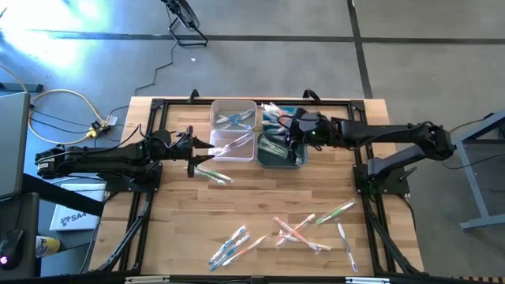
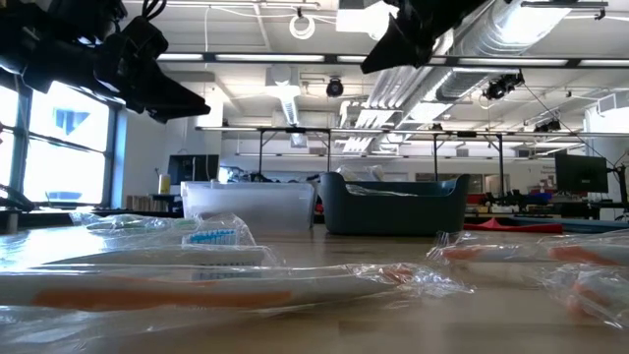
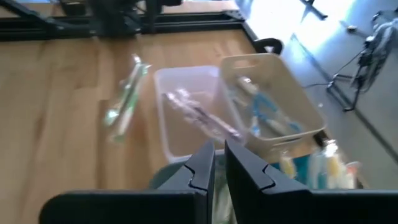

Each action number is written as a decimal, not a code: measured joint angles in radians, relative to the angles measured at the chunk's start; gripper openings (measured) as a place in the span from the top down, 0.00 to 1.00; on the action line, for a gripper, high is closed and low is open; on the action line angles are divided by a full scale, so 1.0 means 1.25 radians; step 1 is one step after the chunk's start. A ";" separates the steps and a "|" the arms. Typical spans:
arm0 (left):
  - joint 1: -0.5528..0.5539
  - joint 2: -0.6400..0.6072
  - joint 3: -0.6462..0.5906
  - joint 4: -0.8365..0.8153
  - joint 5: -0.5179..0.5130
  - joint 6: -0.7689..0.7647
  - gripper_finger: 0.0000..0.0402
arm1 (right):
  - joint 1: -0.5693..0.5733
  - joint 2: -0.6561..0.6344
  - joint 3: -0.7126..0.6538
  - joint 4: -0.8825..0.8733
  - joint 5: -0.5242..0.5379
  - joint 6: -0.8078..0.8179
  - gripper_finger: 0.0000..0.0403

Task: Pick & Place Toothbrushes
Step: Put the orange toothbrush into the blue bin

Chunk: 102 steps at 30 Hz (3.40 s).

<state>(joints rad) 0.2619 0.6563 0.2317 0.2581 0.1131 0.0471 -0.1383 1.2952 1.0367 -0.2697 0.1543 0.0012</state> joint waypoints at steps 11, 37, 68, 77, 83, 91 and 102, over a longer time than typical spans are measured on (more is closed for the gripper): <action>0.000 0.000 0.000 -0.006 -0.001 0.000 0.57 | 0.113 -0.012 0.000 -0.084 -0.017 0.138 0.93; 0.000 0.000 0.000 -0.005 -0.003 0.000 0.57 | 0.339 -0.012 0.000 -0.151 -0.111 0.507 0.93; 0.000 0.000 0.000 -0.015 0.000 -0.025 0.57 | 0.443 0.214 0.000 -0.212 -0.066 0.683 0.64; 0.000 0.000 0.000 -0.019 -0.003 -0.024 0.57 | 0.464 0.310 0.000 -0.208 -0.159 0.695 0.68; 0.000 0.000 0.000 -0.019 -0.004 -0.024 0.57 | 0.484 0.344 0.000 -0.176 -0.186 0.696 0.69; 0.000 0.000 0.000 -0.020 -0.003 -0.024 0.57 | 0.501 0.346 0.000 -0.163 -0.128 0.696 0.70; 0.000 0.000 0.000 -0.024 -0.003 -0.024 0.57 | 0.504 0.346 0.000 -0.144 -0.108 0.696 0.70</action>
<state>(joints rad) 0.2615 0.6563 0.2317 0.2276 0.1097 0.0167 0.4915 1.7279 1.0368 -0.4503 0.0189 0.8715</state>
